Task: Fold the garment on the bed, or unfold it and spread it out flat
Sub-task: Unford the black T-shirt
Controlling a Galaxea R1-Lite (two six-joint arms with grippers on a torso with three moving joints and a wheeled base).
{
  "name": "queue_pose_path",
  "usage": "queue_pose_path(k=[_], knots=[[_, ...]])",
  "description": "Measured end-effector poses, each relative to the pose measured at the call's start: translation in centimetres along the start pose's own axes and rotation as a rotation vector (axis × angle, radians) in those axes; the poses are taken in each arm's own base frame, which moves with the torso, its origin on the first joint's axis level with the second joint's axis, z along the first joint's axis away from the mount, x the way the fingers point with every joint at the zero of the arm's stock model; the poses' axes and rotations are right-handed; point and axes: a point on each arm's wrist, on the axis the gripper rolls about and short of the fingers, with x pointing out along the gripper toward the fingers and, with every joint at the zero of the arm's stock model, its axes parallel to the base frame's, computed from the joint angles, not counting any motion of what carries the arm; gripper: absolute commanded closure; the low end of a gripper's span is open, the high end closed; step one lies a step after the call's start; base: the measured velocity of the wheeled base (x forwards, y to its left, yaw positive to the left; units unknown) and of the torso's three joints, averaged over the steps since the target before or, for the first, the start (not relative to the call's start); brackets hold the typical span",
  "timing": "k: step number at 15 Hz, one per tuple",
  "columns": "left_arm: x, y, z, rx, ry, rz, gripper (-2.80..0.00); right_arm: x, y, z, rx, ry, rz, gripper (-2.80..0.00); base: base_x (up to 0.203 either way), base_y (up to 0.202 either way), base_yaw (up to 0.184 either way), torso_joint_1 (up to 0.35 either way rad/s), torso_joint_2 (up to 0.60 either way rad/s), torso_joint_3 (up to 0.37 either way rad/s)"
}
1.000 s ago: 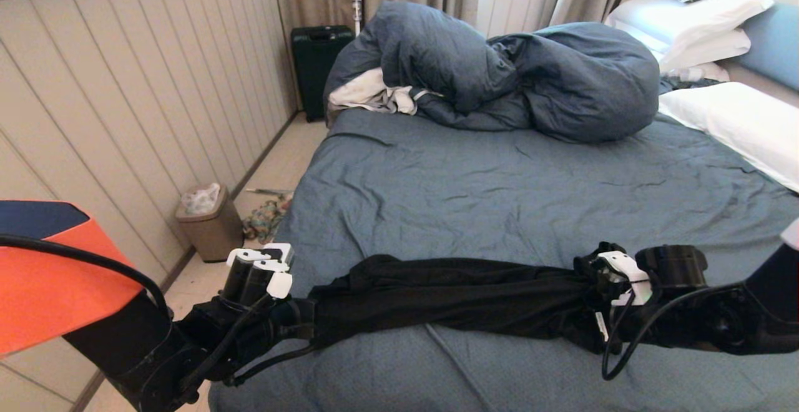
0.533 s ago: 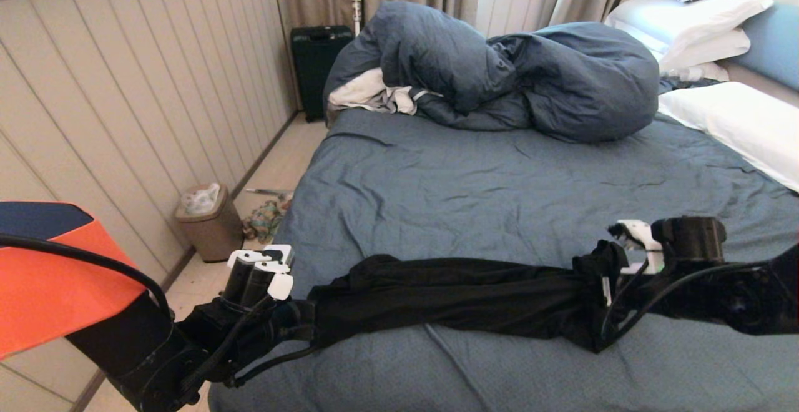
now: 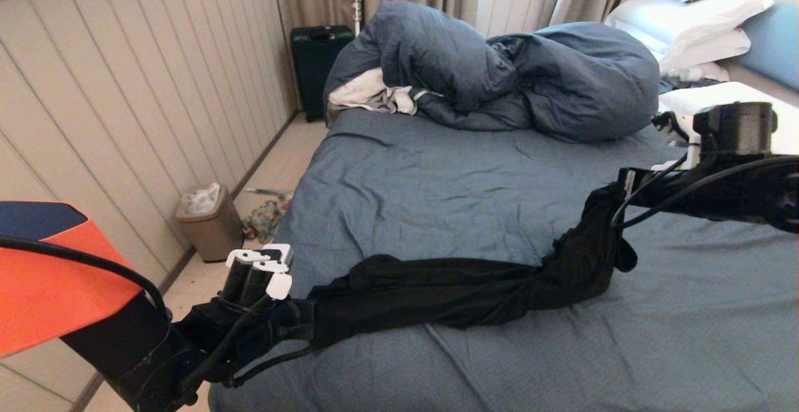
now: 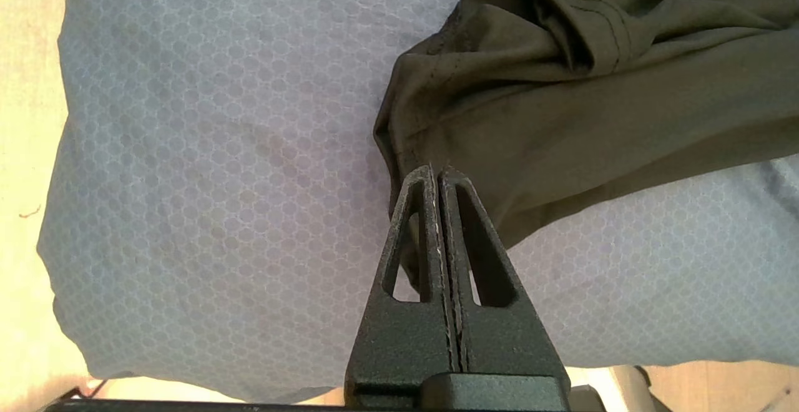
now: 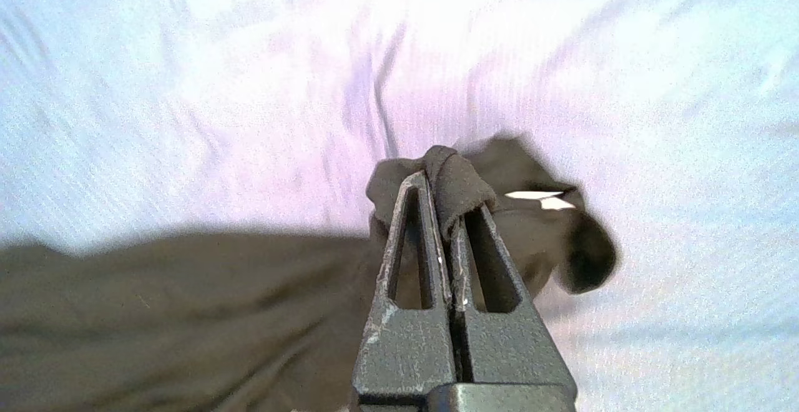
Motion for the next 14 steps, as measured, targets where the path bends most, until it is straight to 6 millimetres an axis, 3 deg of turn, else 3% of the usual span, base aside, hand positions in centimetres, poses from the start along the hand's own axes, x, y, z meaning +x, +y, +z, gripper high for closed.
queue_pose_path(k=[4,8,11,14], knots=[[-0.1,0.0,0.0,0.001,-0.002,0.0,0.0,-2.9,0.5,2.3,0.029,-0.058,0.009,0.0,0.0,0.0,0.0,0.0,0.0,0.0],[-0.2,0.0,0.0,0.002,-0.002,-0.002,0.0,-8.2,0.9,2.5,0.023,-0.007,0.011,0.0,0.0,0.0,0.0,0.0,0.0,0.0],[-0.4,-0.1,0.0,0.004,-0.003,-0.004,0.0,-10.9,-0.3,-0.4,-0.007,0.085,-0.031,0.0,0.0,0.0,0.0,0.0,0.0,0.0],[-0.4,-0.2,-0.1,0.006,0.0,-0.008,0.0,-12.4,-2.6,-4.8,-0.003,0.189,-0.068,0.0,0.0,0.0,0.0,0.0,0.0,0.0]])
